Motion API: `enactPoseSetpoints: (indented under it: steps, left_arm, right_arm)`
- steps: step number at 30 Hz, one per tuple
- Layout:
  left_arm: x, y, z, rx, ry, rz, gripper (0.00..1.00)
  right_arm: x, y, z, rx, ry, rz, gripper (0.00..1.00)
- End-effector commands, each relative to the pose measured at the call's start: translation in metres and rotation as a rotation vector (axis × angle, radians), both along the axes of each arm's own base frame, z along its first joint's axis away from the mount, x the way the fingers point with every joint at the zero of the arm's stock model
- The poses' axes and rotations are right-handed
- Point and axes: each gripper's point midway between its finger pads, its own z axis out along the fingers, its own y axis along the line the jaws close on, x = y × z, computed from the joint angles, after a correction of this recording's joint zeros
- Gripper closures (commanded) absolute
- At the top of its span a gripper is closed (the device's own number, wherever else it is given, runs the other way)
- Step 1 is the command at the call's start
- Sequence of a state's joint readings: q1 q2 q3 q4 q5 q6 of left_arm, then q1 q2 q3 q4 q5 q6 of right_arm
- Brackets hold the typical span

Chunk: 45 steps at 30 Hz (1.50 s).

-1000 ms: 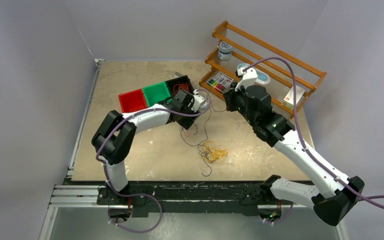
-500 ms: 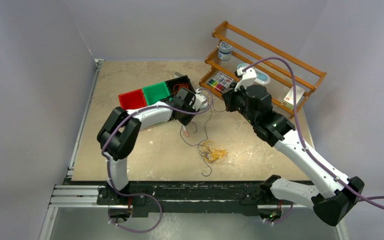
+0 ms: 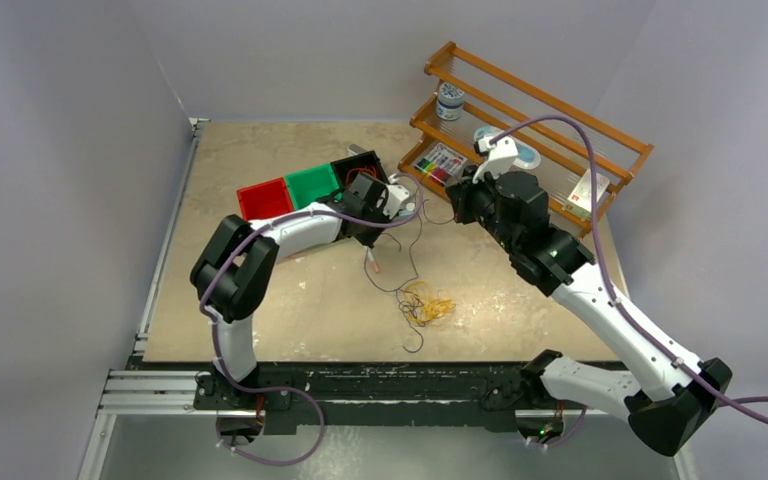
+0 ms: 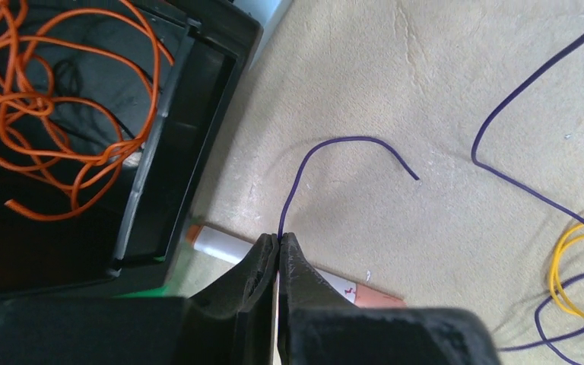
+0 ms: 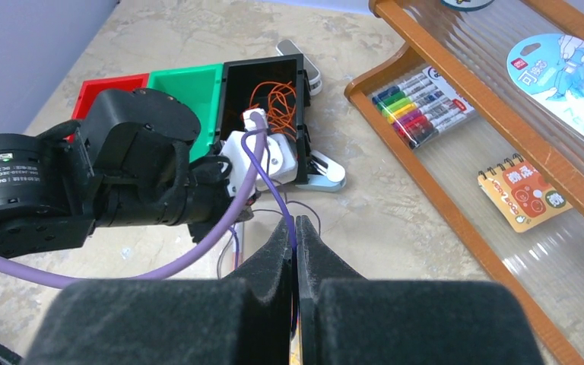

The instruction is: Untangle the cables

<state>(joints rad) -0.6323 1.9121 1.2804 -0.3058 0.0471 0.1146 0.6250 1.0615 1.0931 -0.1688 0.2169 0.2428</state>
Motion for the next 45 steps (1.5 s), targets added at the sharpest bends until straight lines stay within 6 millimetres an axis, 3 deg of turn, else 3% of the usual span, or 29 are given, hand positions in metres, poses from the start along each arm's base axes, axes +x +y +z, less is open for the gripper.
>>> enactPoseSetpoints:
  steps: [1, 8, 12, 14, 20, 24, 33, 40, 45]
  left_arm:
    - [0.018, -0.006, 0.075, -0.151, -0.163, 0.057, 1.0]
    - [0.007, 0.01, 0.16, -0.33, -0.337, 0.147, 1.0]
    - [0.014, 0.048, 0.179, -0.338, -0.457, 0.321, 1.0]
    - [0.022, 0.073, 0.183, -0.341, -0.518, 0.44, 1.0]
    - [0.026, 0.125, 0.2, -0.378, -0.676, 0.687, 1.0]
    - [0.025, 0.151, 0.196, -0.333, -0.747, 0.787, 1.0]
    - [0.039, 0.176, 0.166, -0.243, -0.793, 0.853, 1.0]
    - [0.062, 0.175, 0.14, -0.238, -0.762, 0.813, 1.0]
    - [0.082, 0.171, 0.12, -0.234, -0.709, 0.784, 1.0]
  right_arm:
    - [-0.003, -0.004, 0.035, 0.067, -0.107, 0.001, 1.0]
    - [-0.013, -0.004, 0.085, 0.153, -0.253, 0.043, 1.0]
    - [-0.011, 0.007, 0.117, 0.194, -0.338, 0.088, 1.0]
    - [-0.006, 0.017, 0.131, 0.206, -0.361, 0.122, 1.0]
    - [0.007, 0.057, 0.179, 0.262, -0.433, 0.258, 1.0]
    - [0.02, 0.078, 0.206, 0.292, -0.485, 0.315, 1.0]
    - [0.061, 0.131, 0.234, 0.284, -0.544, 0.435, 1.0]
    - [0.099, 0.172, 0.225, 0.269, -0.542, 0.534, 1.0]
    - [0.124, 0.197, 0.206, 0.267, -0.511, 0.593, 1.0]
